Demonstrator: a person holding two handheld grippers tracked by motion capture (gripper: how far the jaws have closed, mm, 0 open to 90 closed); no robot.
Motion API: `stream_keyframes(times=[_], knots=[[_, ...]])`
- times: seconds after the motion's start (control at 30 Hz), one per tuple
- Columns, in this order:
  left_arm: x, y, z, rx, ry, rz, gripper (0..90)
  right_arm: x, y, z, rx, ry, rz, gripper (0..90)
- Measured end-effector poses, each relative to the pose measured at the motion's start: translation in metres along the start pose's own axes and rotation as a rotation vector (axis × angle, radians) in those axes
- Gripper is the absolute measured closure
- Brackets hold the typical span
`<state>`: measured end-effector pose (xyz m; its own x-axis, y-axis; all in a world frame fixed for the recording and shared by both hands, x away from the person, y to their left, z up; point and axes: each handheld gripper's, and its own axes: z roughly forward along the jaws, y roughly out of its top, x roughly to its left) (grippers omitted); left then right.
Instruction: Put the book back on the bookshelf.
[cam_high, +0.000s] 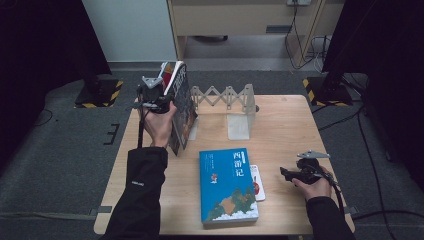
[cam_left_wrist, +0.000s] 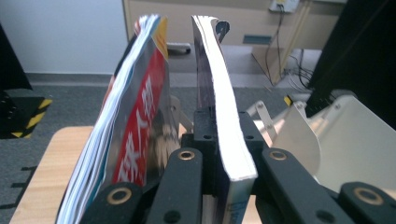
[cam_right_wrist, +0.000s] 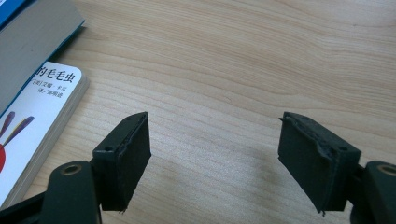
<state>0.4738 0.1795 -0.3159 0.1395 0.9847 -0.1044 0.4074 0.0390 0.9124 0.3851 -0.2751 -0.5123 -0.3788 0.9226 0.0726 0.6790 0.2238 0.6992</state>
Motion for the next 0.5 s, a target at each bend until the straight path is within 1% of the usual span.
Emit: stream_keyframes(times=[0.07,0.1,0.2,0.27,0.37,0.5], knots=[[-0.001,-0.001,0.004,-0.002,0.020,0.010,82.0,0.000,0.000,0.000,0.002,-0.002,-0.001,25.4],[-0.001,-0.001,0.007,0.001,0.037,0.017,82.0,0.000,0.000,0.000,0.004,0.000,0.000,25.5],[0.000,-0.004,0.012,0.002,0.063,0.019,82.1,0.001,0.000,0.000,0.007,0.003,-0.004,25.6],[0.000,-0.007,0.013,-0.006,0.078,0.034,82.0,0.000,0.000,0.000,0.008,0.006,-0.010,25.7],[-0.002,-0.010,0.014,-0.010,0.087,0.044,82.0,0.000,0.000,0.000,0.009,0.004,-0.009,25.7],[-0.003,-0.014,0.016,-0.022,0.079,0.039,82.0,0.000,0.000,0.000,0.005,0.002,-0.011,25.8]])
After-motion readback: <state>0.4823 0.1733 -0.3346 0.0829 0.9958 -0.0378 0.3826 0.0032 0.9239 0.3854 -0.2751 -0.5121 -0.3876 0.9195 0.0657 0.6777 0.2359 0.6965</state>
